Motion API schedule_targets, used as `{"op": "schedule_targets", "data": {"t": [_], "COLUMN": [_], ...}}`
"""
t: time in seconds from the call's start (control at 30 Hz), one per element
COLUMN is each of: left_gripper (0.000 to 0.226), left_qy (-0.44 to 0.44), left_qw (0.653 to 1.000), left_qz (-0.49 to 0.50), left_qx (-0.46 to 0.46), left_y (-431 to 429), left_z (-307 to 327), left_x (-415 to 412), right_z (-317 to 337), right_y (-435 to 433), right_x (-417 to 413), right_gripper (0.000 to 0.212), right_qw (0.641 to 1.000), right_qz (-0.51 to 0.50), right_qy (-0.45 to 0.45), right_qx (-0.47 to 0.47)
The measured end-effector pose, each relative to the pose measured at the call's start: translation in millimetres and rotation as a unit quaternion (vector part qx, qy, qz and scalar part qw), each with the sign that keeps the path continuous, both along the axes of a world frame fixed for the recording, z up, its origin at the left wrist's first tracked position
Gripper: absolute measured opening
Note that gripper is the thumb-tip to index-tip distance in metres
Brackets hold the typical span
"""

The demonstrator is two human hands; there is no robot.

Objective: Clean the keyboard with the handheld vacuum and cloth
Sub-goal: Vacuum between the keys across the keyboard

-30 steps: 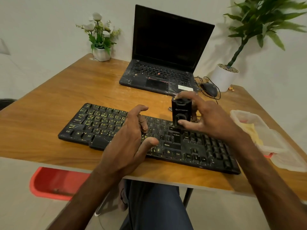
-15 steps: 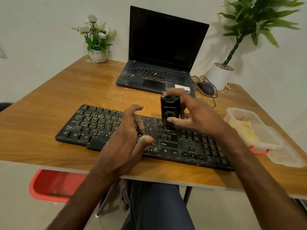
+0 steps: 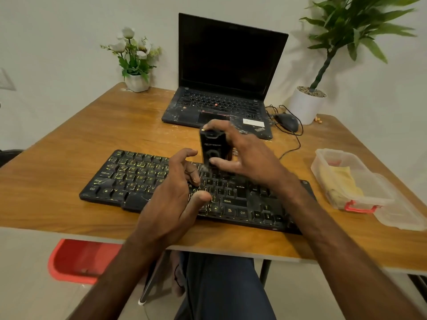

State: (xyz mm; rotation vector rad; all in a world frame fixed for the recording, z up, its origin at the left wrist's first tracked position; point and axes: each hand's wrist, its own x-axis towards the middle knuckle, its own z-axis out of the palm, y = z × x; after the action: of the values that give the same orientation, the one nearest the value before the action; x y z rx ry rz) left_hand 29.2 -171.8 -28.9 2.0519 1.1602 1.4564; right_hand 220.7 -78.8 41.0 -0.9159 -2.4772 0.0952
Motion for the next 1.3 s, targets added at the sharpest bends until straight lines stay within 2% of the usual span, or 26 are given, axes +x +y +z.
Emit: {"op": "schedule_targets", "data": {"t": [0.2,0.3,0.4,0.47,0.57,0.67,0.7,0.83,0.97,1.03,1.1,1.2,1.3], "left_gripper": [0.076,0.075,0.073,0.072,0.081,0.087,0.09,0.105,0.107,0.102,0.096,0.094,0.094], "left_qy": [0.022,0.046,0.046,0.062,0.158,0.272,0.297,0.358,0.4,0.394,0.379,0.388,0.366], "left_qw": [1.0,0.999,0.999,0.998,0.984,0.955,0.947,0.927,0.912,0.915,0.921,0.917,0.926], "left_qz": [0.002,0.01,0.002,0.009,0.076,0.121,0.125,0.104,0.072,0.065,0.073,0.082,0.083], "left_qx": [-0.009,-0.011,-0.022,-0.026,-0.017,0.015,0.01,-0.031,-0.055,-0.057,-0.047,-0.041,-0.045], "left_y": [-3,-13,-16,-18,-21,-15,-11,-7,-13,-14,-12,-11,-12], "left_z": [1,6,9,10,14,18,21,29,25,19,14,10,9], "left_x": [0,1,2,-2,-23,-65,-78,-97,-63,-47,-38,-34,-34], "right_z": [11,4,-3,-9,-31,-44,-44,-37,-31,-31,-30,-23,-14], "right_y": [-16,-18,-20,-31,-62,-85,-82,-64,-76,-91,-96,-80,-71], "right_x": [60,54,31,20,18,22,24,30,28,28,26,26,28], "right_gripper": [0.07,0.07,0.07,0.069,0.065,0.066,0.067,0.066,0.067,0.068,0.068,0.065,0.063], "right_qw": [0.997,0.998,0.997,0.993,0.974,0.959,0.958,0.975,0.958,0.966,0.985,0.997,0.998], "right_qz": [-0.061,-0.056,-0.074,-0.096,-0.125,-0.133,-0.128,-0.126,-0.049,-0.005,0.018,-0.02,-0.033], "right_qy": [-0.042,-0.012,-0.004,0.061,0.187,0.247,0.253,0.184,0.264,0.235,0.162,0.069,0.038], "right_qx": [-0.012,-0.018,0.031,0.032,0.008,0.035,0.034,0.022,-0.098,-0.106,-0.056,0.014,0.022]}}
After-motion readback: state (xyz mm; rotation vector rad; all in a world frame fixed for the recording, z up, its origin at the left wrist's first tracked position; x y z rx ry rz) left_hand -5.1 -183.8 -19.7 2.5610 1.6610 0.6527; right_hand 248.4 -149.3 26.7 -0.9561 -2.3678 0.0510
